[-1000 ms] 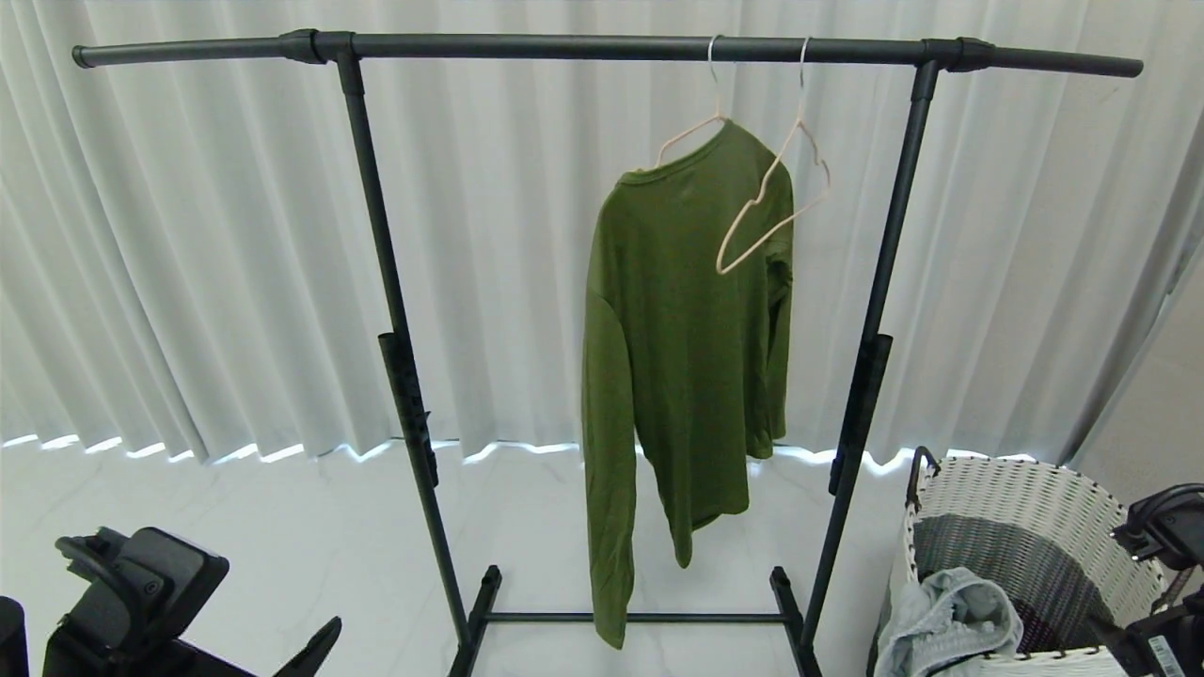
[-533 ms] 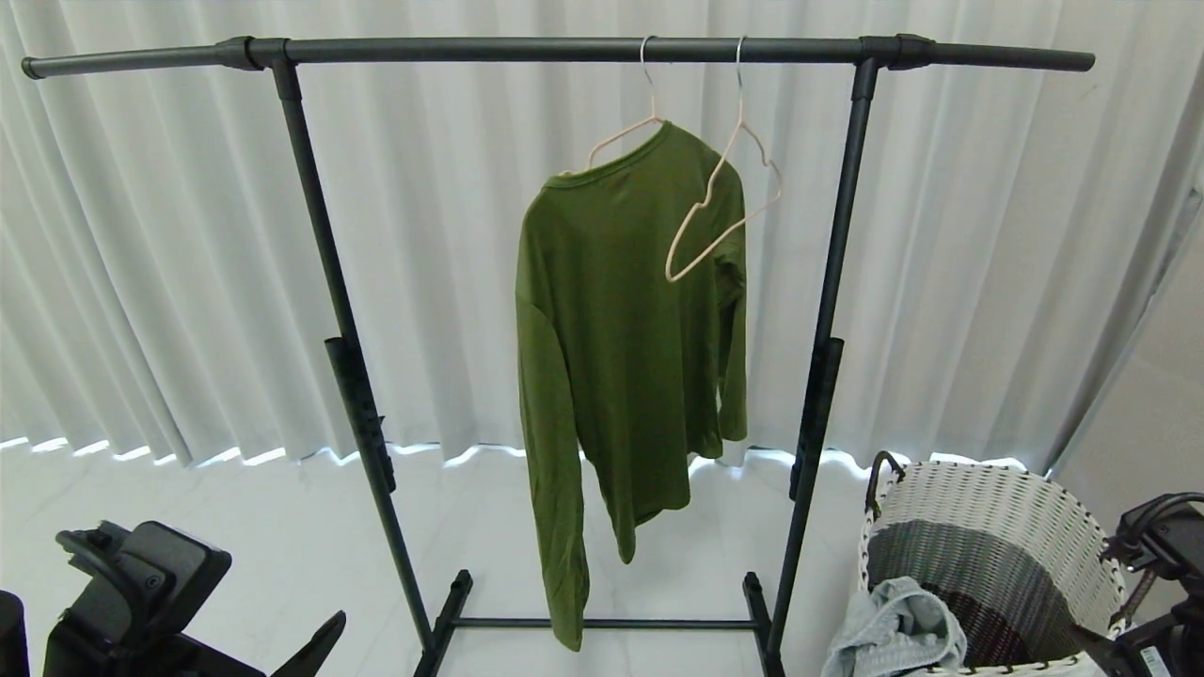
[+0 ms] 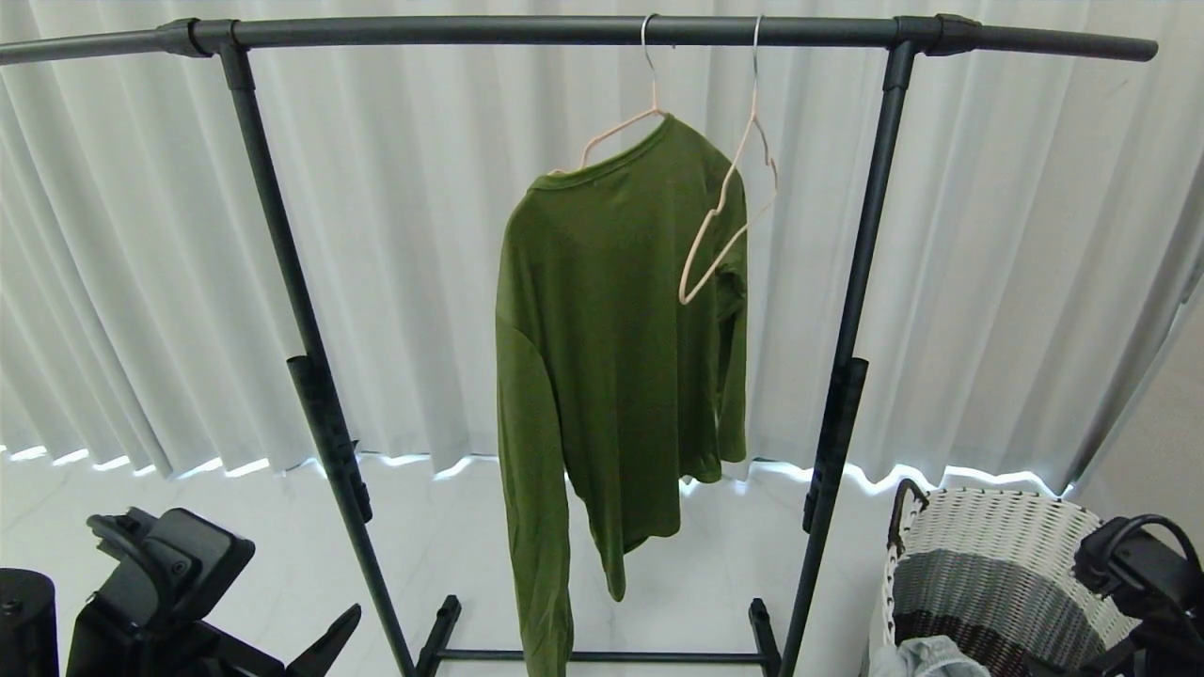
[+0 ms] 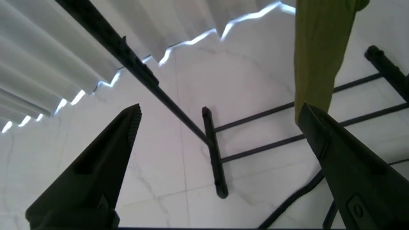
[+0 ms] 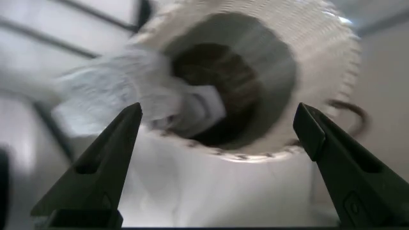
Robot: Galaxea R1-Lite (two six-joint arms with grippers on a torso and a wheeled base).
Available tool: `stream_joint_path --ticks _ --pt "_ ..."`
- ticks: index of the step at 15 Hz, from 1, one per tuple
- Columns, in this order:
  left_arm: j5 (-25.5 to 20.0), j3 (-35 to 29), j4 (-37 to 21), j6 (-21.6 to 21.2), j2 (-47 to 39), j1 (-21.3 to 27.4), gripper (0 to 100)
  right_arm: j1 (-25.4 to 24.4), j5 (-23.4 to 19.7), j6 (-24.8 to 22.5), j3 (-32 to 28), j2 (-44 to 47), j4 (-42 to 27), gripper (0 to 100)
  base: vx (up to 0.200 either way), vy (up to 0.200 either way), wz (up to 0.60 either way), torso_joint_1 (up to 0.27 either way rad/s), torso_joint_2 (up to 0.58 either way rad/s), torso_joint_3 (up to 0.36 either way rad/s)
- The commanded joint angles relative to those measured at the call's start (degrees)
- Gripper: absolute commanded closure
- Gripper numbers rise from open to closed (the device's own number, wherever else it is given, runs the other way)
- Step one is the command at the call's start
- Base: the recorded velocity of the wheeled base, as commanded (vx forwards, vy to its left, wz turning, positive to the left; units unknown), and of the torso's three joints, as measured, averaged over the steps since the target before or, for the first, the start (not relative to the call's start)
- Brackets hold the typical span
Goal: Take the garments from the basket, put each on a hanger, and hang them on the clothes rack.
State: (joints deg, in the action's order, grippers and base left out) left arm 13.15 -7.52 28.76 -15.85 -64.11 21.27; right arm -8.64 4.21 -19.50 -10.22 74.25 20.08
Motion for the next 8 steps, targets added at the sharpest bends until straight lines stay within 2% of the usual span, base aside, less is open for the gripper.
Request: stream_joint_path --ticks 1,4,6,8 --pt "0.03 -0.12 -0.02 -0.06 0.04 1.14 0 -2.34 -0.60 -0.01 1.51 3.35 -0.04 0 0.000 0.000 0.00 0.000 0.00 0.000" --pt "0.12 -0.21 -0.02 -0.06 0.13 2.46 0 -3.05 -0.60 0.17 2.04 11.88 2.86 0 0.000 0.000 0.00 0.000 0.00 0.000" --pt "0.12 -0.12 -0.02 -0.06 0.21 2.72 0 -3.31 -0.60 0.26 2.48 19.97 11.47 0 0.000 0.000 0.00 0.000 0.00 0.000" --pt "0.21 0.05 -0.02 -0.06 0.13 2.72 0 -3.93 -0.60 0.26 2.92 25.15 16.13 0 0.000 0.000 0.00 0.000 0.00 0.000"
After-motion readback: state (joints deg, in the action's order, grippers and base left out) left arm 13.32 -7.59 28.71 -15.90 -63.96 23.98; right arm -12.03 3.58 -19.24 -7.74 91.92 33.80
